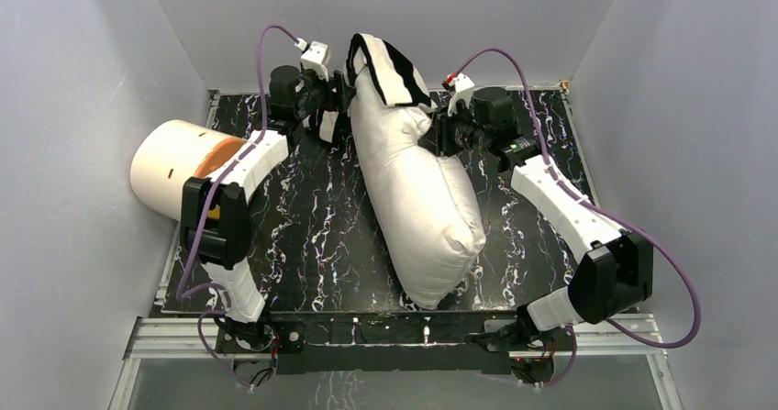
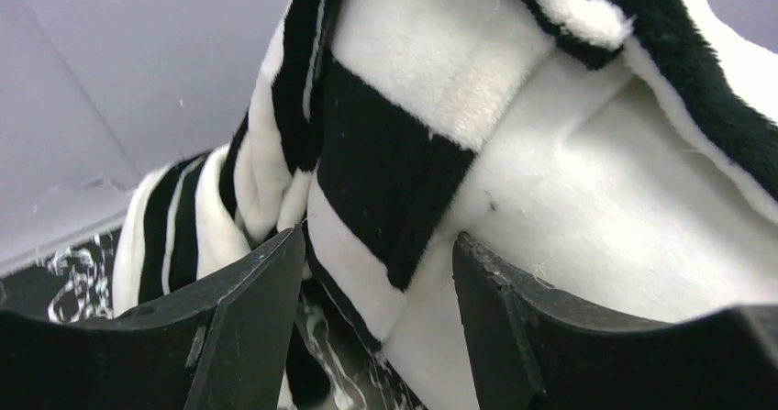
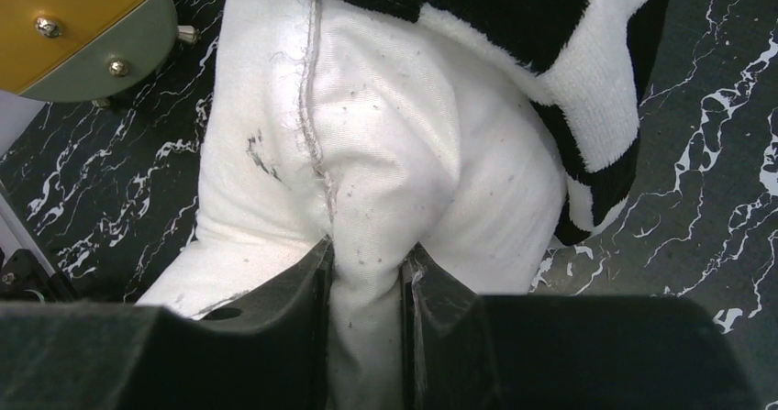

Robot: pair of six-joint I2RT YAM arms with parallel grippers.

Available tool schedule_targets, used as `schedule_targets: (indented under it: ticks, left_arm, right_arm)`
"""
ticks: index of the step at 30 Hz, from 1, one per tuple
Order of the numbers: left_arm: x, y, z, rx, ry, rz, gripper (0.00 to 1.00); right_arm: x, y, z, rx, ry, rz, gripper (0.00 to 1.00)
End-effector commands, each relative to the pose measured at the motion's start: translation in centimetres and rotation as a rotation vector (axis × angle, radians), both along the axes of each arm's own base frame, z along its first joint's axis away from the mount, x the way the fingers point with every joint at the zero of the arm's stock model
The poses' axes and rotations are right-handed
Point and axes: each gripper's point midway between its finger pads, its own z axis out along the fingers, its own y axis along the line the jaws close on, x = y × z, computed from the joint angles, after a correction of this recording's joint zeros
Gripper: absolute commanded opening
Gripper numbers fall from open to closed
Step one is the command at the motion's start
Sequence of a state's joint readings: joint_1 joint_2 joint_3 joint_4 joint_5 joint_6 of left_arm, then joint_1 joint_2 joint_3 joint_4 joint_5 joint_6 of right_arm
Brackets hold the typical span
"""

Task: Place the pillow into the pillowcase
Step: Stuff the pillow into the pillowcase.

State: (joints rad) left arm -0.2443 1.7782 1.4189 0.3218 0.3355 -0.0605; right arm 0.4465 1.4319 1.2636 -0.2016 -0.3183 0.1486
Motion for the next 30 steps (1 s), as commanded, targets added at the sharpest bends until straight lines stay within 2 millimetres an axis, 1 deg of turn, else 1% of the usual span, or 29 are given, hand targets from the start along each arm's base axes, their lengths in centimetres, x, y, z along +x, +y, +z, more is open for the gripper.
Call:
schedule_targets:
  ticks: [1, 2, 3, 4, 6, 8, 9, 10, 11, 13, 15, 17, 18, 21, 23, 24, 25, 28, 29, 30]
  left_arm:
    - [2.3, -1.3, 4.7, 0.003, -0.243, -0.074, 0.6]
    - [2.8, -1.5, 4.4, 0.014, -0.249, -0.079, 0.6]
    - [3.0, -1.7, 4.2, 0.016, -0.251, -0.088, 0.56]
    - [3.2, -1.9, 4.1, 0.019, -0.255, -0.098, 0.48]
    - [3.3, -2.3, 4.1, 0.019, -0.267, -0.125, 0.25]
    - [2.9, -2.9, 4.1, 0.015, -0.273, -0.158, 0.06]
    - [2.6, -3.2, 4.3, 0.011, -0.273, -0.174, 0.0]
    - [2.1, -3.5, 4.5, 0.004, -0.273, -0.192, 0.0]
    - [1.5, -3.9, 4.7, -0.001, -0.271, -0.208, 0.0]
    - [0.1, -4.9, 5.3, -0.004, -0.276, -0.229, 0.0]
    - [-1.3, -5.8, 6.2, -0.006, -0.282, -0.246, 0.0]
    - [-2.6, -6.6, 7.1, -0.014, -0.277, -0.255, 0.0]
    - [-3.2, -6.8, 7.6, -0.02, -0.272, -0.258, 0.0]
    - [-4.8, -7.5, 8.5, -0.024, -0.253, -0.265, 0.0]
    - [-5.9, -8.0, 9.1, -0.024, -0.247, -0.281, 0.0]
    - [-6.5, -8.4, 9.2, -0.045, -0.229, -0.293, 0.0]
    - [-7.1, -8.7, 9.7, -0.056, -0.231, -0.308, 0.0]
    - [-8.3, -9.6, 9.7, -0.085, -0.209, -0.361, 0.0]
    - [-8.6, -9.9, 9.5, -0.091, -0.197, -0.382, 0.0]
    - [-8.7, -10.2, 9.1, -0.094, -0.182, -0.393, 0.0]
  right_arm:
    - [0.5, -0.1, 2.3, 0.002, -0.067, 0.009, 0.34]
    - [0.6, 0.0, 2.3, 0.0, -0.065, 0.008, 0.34]
    - [0.6, 0.0, 2.2, -0.001, -0.063, 0.007, 0.34]
    - [0.8, 0.0, 2.2, -0.002, -0.057, 0.004, 0.34]
    - [0.9, 0.1, 2.3, 0.004, -0.045, -0.005, 0.37]
    - [1.2, 0.1, 2.9, 0.012, -0.038, -0.022, 0.47]
    - [1.4, 0.1, 3.4, 0.023, -0.032, -0.04, 0.52]
    - [1.7, -0.1, 4.0, 0.031, -0.033, -0.063, 0.58]
    - [2.1, -0.4, 4.7, 0.035, -0.034, -0.098, 0.67]
    - [2.6, -0.7, 6.4, 0.058, -0.047, -0.148, 0.74]
    - [2.7, -0.7, 8.1, 0.079, -0.068, -0.165, 0.77]
    - [2.5, -0.2, 9.4, 0.073, -0.102, -0.167, 0.78]
    - [2.4, 0.1, 9.7, 0.058, -0.119, -0.164, 0.78]
    - [2.2, 1.1, 9.0, 0.032, -0.132, -0.122, 0.76]
    - [2.0, 2.2, 8.7, 0.046, -0.167, -0.075, 0.75]
    - [2.2, 2.5, 8.5, 0.046, -0.191, -0.069, 0.75]
    - [2.8, 2.6, 8.1, 0.036, -0.215, -0.074, 0.75]
    - [5.1, 2.6, 6.0, -0.018, -0.259, -0.104, 0.75]
    - [6.0, 2.6, 5.0, -0.039, -0.273, -0.119, 0.75]
    - [6.8, 2.5, 3.5, -0.065, -0.269, -0.127, 0.75]
